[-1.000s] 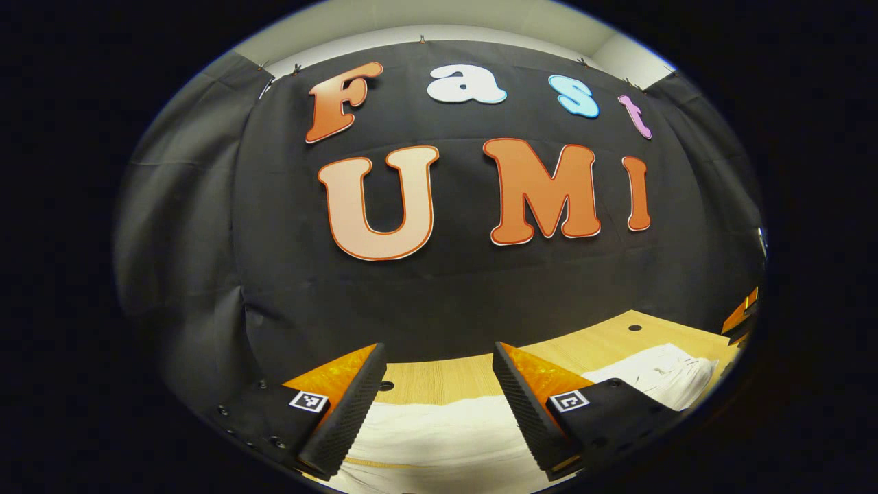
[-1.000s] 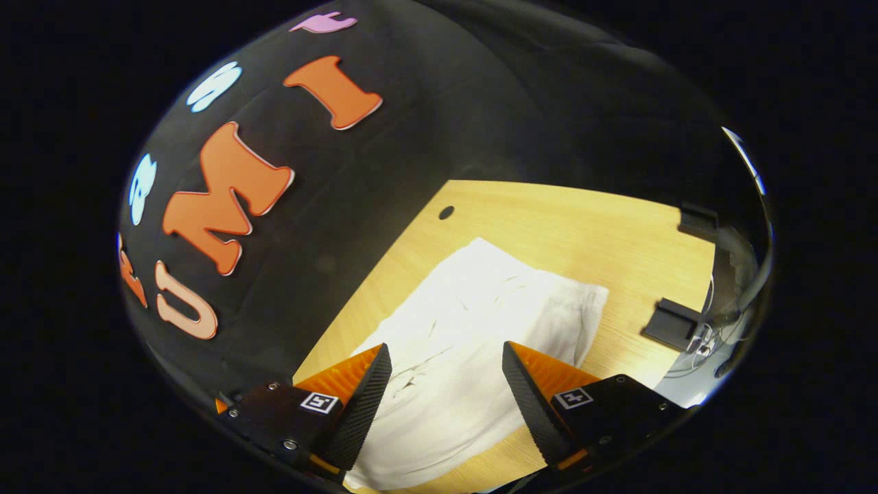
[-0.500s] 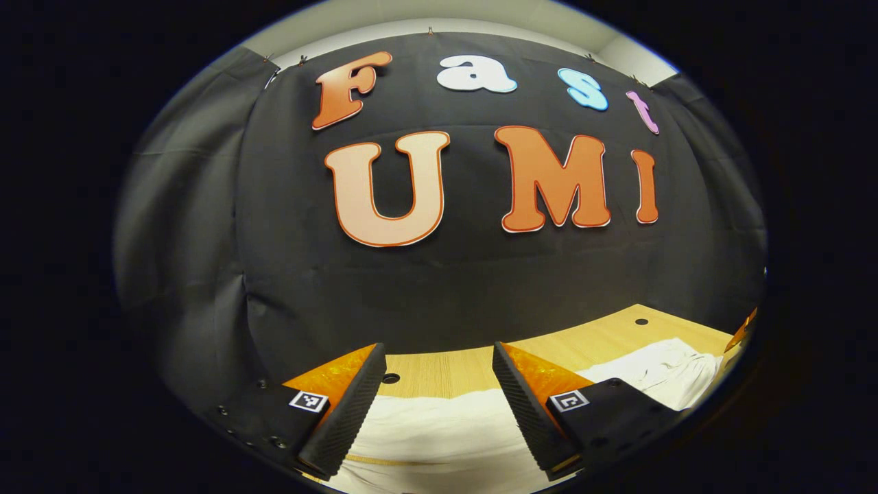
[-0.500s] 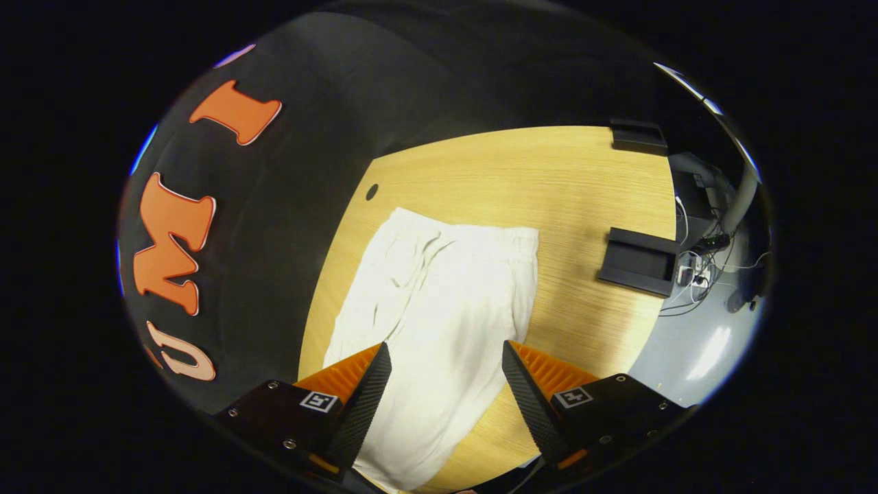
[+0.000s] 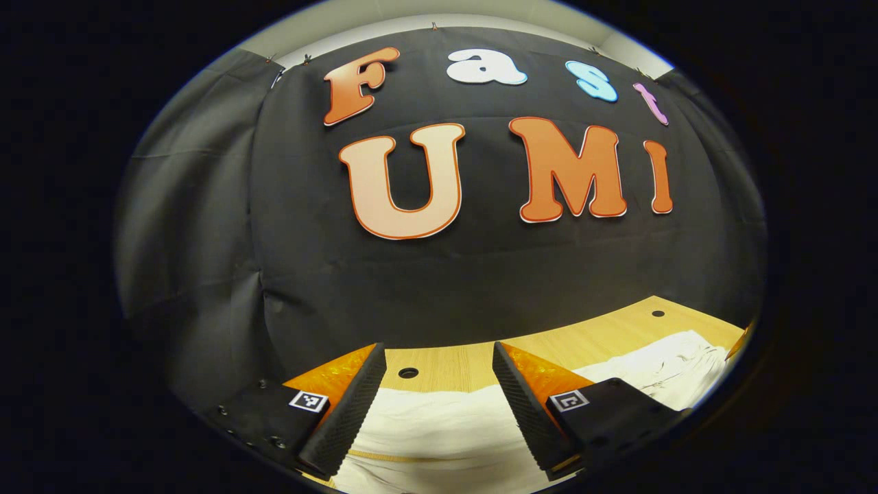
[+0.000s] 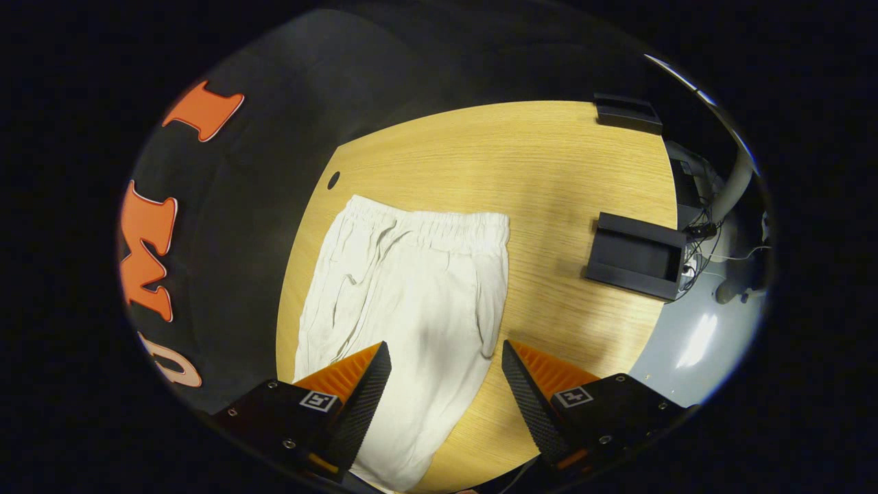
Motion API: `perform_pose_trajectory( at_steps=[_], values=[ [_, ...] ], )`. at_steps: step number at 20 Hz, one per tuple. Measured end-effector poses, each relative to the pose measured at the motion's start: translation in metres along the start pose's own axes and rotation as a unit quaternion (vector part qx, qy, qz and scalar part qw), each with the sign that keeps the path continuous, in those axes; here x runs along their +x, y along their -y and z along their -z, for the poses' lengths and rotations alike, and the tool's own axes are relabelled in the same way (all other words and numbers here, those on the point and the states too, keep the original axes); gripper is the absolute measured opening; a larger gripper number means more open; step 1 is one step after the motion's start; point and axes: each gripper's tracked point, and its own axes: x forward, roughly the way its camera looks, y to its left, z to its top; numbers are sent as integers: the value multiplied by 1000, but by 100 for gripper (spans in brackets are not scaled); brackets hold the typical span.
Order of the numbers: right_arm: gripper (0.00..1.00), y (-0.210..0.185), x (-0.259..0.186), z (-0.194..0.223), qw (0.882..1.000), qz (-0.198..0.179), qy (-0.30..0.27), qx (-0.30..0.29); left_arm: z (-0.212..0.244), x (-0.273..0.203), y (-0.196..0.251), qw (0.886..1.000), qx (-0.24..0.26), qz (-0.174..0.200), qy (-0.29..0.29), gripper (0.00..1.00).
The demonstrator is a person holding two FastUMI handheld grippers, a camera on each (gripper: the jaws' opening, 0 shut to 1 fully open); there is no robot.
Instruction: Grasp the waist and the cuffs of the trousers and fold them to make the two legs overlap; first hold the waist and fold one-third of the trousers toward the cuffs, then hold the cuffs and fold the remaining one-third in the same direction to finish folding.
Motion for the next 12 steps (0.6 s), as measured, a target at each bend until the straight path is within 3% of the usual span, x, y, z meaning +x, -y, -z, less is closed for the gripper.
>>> perform_pose_trajectory(
  at_steps=[4, 12],
  values=[
    [99, 7, 13, -10, 1000, 17, 4, -5, 3, 0, -7, 1000, 7, -13, -6, 100],
    [99, -9, 36, -16, 1000, 4, -11, 7, 10, 0, -16, 999, 5, -30, -18, 100]
  ],
)
